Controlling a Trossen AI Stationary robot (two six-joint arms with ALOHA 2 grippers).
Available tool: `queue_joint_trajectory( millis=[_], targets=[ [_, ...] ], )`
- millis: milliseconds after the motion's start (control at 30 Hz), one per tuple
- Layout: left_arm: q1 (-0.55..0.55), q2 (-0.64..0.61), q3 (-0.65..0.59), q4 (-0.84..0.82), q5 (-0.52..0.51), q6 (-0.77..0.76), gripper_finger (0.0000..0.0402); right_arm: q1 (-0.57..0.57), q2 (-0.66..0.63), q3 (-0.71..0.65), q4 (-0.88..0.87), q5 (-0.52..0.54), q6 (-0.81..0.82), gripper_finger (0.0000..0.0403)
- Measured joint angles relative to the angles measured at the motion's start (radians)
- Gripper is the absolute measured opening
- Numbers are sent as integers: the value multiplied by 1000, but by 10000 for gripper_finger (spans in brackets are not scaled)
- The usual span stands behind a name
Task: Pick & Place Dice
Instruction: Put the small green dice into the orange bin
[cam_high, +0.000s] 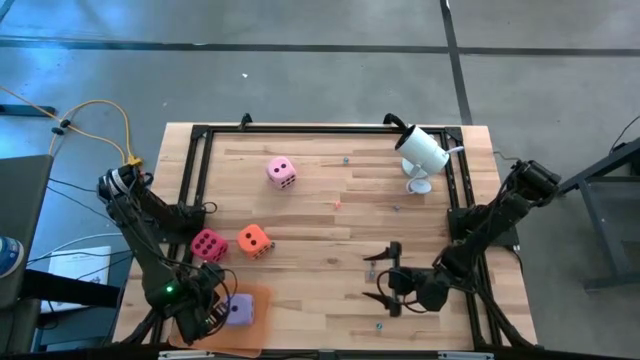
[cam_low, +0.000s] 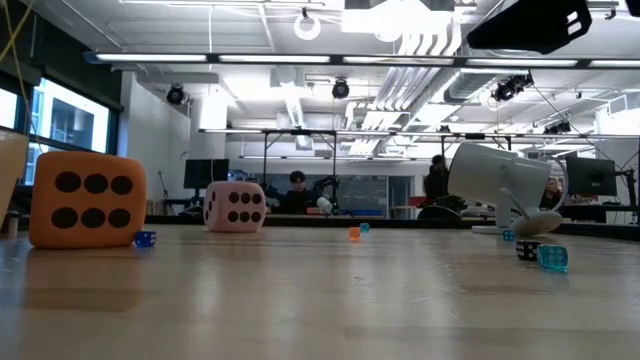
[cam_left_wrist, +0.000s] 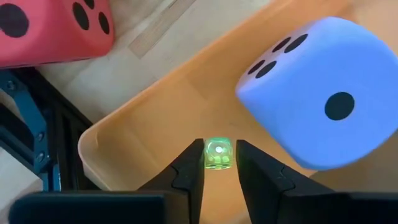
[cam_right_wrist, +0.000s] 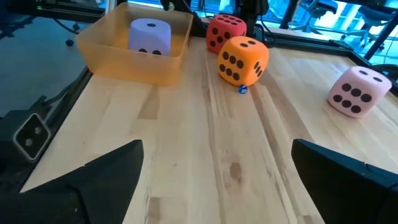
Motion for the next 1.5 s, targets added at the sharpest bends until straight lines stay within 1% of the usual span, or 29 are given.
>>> queue_joint_trajectory(
  millis=[200, 333, 500, 600, 733, 833, 967, 1067, 1133, 1267, 1400, 1500],
  targets=[
    [0, 40, 0, 2, 4, 7, 124, -17, 0, 0, 2, -53, -8, 398],
    [0, 69, 0, 1, 10, 5, 147, -17, 0, 0, 4, -54, -8, 398],
    [15, 72, 0, -4, 68, 14, 160, -17, 0, 0, 5, -54, -8, 398],
    [16, 82, 0, -2, 71, 92, 161, -17, 0, 0, 8, -54, -8, 398],
    [9, 118, 0, 1, 73, 263, 161, -17, 0, 0, 7, -54, -8, 398],
    [11, 133, 0, 2, 74, 311, 161, -17, 0, 0, 7, -54, -8, 398],
    [21, 125, 0, 2, 83, 243, 161, -17, 0, 0, 7, -54, -7, 398],
    [25, 111, 2, 44, 137, 192, 161, -17, 0, 0, 7, -54, -3, 398],
    [24, 107, 3, 91, 157, 210, 161, -17, 0, 0, 7, -54, -2, 398],
    [25, 104, 3, 151, 158, 235, 161, -17, 0, 0, 8, -64, -1, 398],
    [49, 104, 3, 147, 165, 147, 161, -17, 0, 0, 8, -97, 0, 398],
    [65, 109, 3, 155, 165, 88, 161, -17, 0, 0, 8, -101, 0, 398]
  ],
)
